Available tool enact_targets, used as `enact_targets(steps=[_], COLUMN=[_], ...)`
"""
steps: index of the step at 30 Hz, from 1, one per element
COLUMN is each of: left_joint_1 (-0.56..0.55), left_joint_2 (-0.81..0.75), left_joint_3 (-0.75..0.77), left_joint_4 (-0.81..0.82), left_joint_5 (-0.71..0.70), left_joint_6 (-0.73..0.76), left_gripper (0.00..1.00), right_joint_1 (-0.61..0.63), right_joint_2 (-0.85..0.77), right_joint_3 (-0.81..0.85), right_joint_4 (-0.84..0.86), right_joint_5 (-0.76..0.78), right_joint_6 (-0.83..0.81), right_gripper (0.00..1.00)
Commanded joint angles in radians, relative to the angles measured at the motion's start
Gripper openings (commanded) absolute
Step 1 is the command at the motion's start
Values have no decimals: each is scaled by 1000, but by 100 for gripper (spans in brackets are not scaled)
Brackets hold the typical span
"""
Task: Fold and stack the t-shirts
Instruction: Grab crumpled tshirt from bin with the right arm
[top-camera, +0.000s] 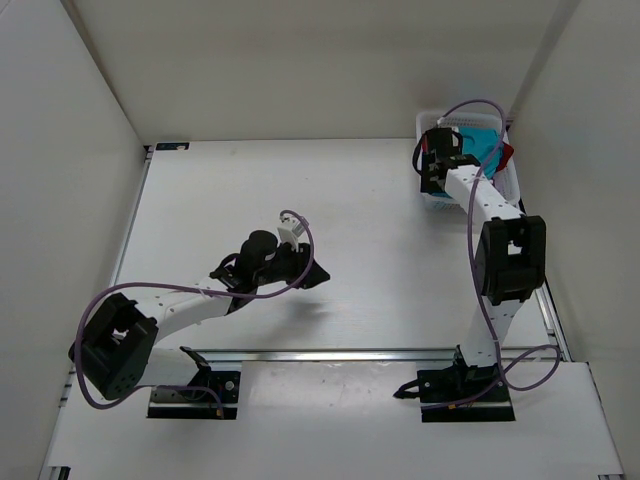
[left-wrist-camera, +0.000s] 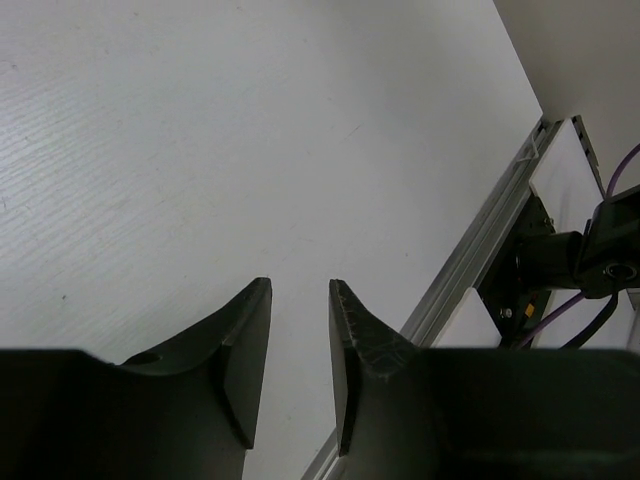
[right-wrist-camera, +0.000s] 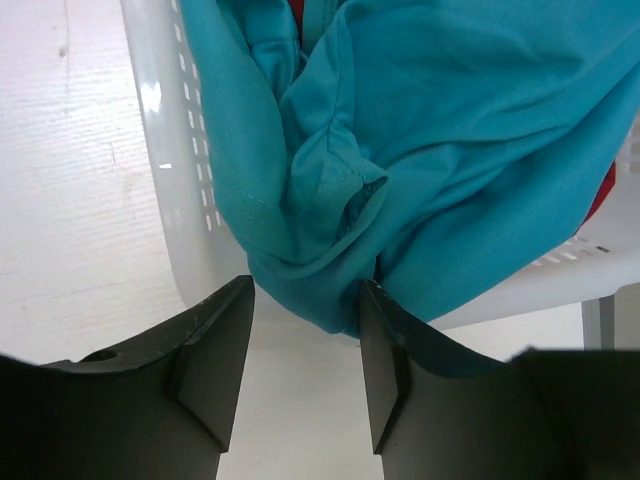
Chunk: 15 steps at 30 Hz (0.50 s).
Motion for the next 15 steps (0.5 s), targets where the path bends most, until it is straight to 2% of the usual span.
enact_targets(steps=[1, 3, 4, 6, 10, 11, 13, 15], left_joint_1=[7, 4, 3, 10, 40, 44, 38, 36], left_joint_2=[-14, -18, -21, -44, -72, -78, -80, -75], left_joint_3=[-3, -1, -9, -24, -32, -27, -32, -32], left_joint_4=[-2, -6, -5, 9, 13, 6, 7, 12], left_joint_5=[-18, -47, -55, -86, -63, -69, -69, -54], left_joint_6=[7, 0, -5, -16, 3, 12, 20, 10], left_gripper=[41, 37, 30, 25, 29, 28, 23, 20], right_joint_1=[-7, -28, -34, -44, -38, -37, -47, -47], right_joint_2=[-49, -40, -31, -17, -28, -34, -45, -46], right_joint_3=[-19, -7, -2, 7, -8, -11, -8, 43], right_joint_4=[11, -6, -11, -28, -8, 3, 11, -20], right_joint_5=[47, 34, 27, 28, 45, 40, 25, 20], right_joint_6=[2, 2, 2, -2, 7, 13, 31, 38], right_gripper=[44, 42, 41, 38, 20, 10, 0, 0])
